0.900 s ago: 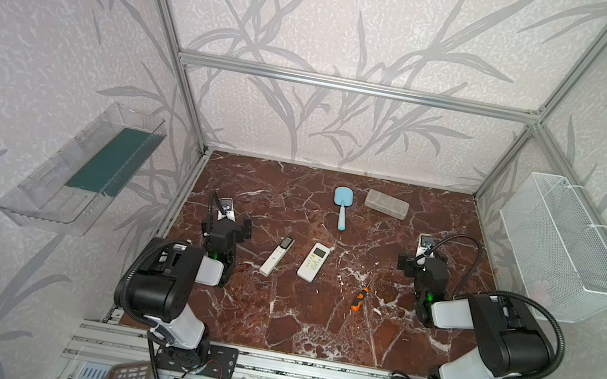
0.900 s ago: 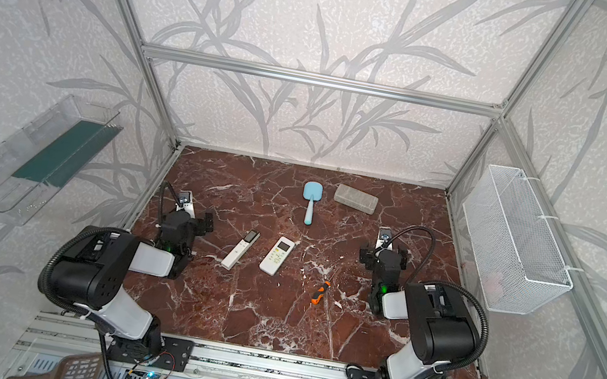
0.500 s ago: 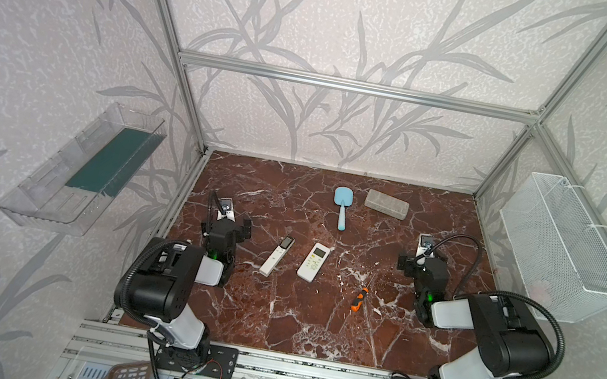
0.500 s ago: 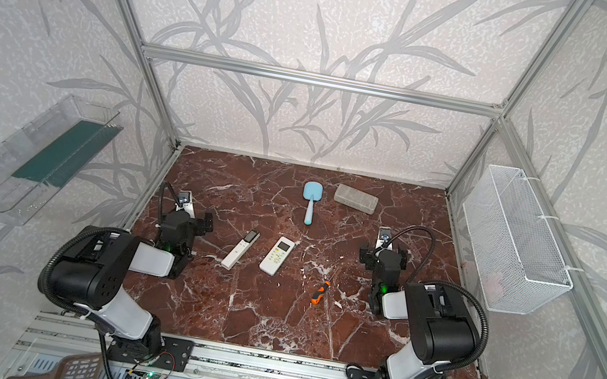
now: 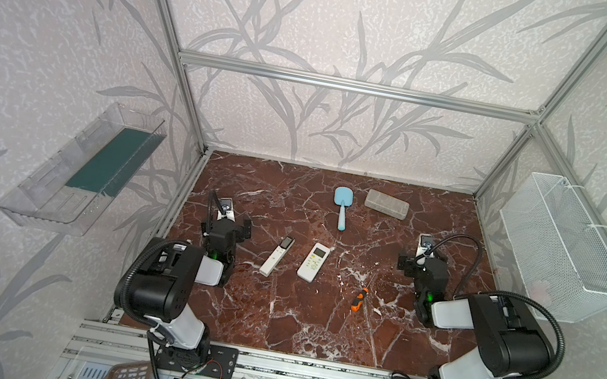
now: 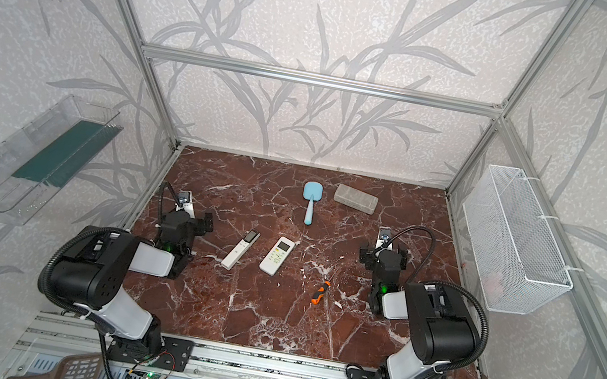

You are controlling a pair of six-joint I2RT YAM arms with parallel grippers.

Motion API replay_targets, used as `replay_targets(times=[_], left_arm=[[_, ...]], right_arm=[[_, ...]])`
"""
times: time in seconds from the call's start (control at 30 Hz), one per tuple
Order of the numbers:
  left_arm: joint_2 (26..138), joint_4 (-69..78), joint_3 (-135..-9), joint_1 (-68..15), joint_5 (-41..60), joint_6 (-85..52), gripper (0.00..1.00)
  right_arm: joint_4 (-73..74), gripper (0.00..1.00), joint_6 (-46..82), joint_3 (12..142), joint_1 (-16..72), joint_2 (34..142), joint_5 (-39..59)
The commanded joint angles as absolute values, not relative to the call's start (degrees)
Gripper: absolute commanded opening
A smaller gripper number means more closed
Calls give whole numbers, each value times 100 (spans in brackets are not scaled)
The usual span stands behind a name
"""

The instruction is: Unload the batteries from the remote control

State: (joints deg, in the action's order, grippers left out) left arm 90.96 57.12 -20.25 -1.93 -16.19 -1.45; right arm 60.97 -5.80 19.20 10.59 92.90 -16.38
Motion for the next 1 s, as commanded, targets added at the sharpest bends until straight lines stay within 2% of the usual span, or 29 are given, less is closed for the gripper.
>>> replay_targets(times=[0.0,0.3,0.47,0.73,0.83,0.97], left_arm=[[9028,5697,-2070,-174,-1575,-99,99],[9018,5731,-2039,-175,-1597,-113,99],[8711,6070,-1759,-300,-2056,-115,99],[6939,3890,-2419,-892,-2512,260,99],[6412,2556,-3066,-1042,-2470,4,99],[6182,892,-3890,-1130,-1823,-614,99]], right_arm=[[6139,99,-536,1971,1046,9189,-1621],[6117,99,-527,1978,1046,9193,-1617],[6280,100,-463,1904,1046,9185,-1850],[6168,99,-718,1779,1292,8685,-2136],[4912,99,-976,2054,1622,7857,-2216],[1497,99,-30,3157,1931,6884,-1900]])
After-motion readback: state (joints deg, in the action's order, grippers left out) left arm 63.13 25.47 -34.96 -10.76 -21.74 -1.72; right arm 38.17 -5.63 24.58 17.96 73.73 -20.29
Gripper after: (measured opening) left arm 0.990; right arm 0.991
